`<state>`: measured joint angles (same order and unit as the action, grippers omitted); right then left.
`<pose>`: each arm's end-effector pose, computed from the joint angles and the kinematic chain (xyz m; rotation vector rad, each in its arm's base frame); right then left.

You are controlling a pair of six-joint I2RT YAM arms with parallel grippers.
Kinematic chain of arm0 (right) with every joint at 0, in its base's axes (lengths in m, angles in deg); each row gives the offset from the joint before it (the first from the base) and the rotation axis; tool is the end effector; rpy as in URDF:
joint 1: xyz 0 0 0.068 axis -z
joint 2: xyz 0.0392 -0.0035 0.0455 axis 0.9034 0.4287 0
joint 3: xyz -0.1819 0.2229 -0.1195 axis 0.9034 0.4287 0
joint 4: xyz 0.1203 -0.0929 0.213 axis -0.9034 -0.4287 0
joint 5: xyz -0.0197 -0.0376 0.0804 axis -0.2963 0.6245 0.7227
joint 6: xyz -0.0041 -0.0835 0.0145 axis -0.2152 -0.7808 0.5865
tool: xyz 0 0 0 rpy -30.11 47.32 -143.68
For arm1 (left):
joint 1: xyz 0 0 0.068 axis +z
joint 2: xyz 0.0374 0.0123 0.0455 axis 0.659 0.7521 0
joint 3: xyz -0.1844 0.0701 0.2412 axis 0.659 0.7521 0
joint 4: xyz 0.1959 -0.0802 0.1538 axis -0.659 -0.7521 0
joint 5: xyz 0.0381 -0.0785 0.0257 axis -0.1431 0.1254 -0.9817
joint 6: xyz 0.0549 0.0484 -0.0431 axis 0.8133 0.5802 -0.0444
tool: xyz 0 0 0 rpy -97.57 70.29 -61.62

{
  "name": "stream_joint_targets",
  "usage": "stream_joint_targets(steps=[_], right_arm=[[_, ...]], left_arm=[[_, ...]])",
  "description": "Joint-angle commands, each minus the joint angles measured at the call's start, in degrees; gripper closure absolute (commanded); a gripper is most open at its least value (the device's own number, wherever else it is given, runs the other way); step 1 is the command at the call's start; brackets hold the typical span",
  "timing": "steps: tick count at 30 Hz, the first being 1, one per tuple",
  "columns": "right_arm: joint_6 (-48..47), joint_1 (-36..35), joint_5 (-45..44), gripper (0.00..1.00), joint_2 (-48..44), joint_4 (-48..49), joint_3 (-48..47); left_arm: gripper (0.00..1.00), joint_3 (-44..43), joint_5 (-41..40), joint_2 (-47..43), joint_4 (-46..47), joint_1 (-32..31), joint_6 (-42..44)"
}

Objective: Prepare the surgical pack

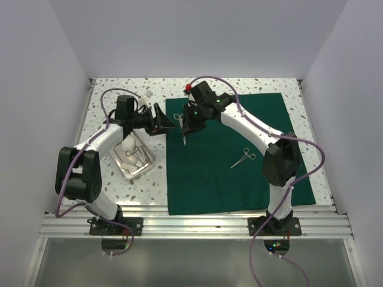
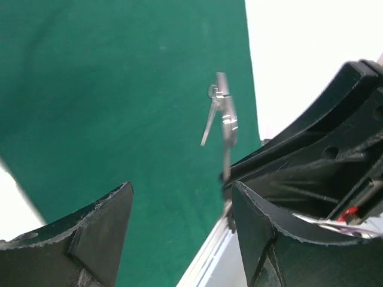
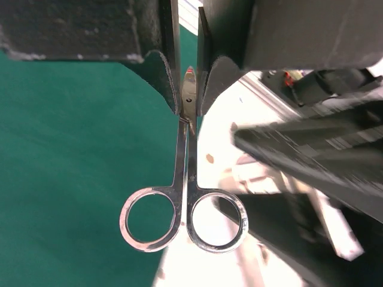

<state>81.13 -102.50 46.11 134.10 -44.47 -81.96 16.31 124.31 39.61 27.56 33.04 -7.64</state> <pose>0.3583 0.3020 0.3043 -0.3030 2.6175 0.7621 0.3554 -0.1070 0.2589 -0.1219 2.3359 -1.3578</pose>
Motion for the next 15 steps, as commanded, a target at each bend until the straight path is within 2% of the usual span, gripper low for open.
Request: stream_joint_targets(steps=[1, 9, 12, 15], right_arm=[[-2.3, -0.3, 4.7, 1.00, 2.0, 2.3, -4.3], [-3.6, -2.6, 6.1, 1.00, 4.2, 1.3, -8.4], [-3.7, -3.0, 6.1, 1.00, 3.9, 1.6, -8.8], [-4.0, -3.1, 6.5, 1.00, 3.9, 0.9, -9.7]], left_arm=[[0.29, 1.4, 3.5, -2.8, 9.5, -1.9, -5.7], [0.30, 2.4, 4.4, -1.3, 15.1, -2.3, -9.6], [0.34, 1.6, 4.4, 0.2, 14.2, -2.3, -9.2], [0.49, 0.6, 3.8, 1.8, 12.5, -2.2, -8.5]])
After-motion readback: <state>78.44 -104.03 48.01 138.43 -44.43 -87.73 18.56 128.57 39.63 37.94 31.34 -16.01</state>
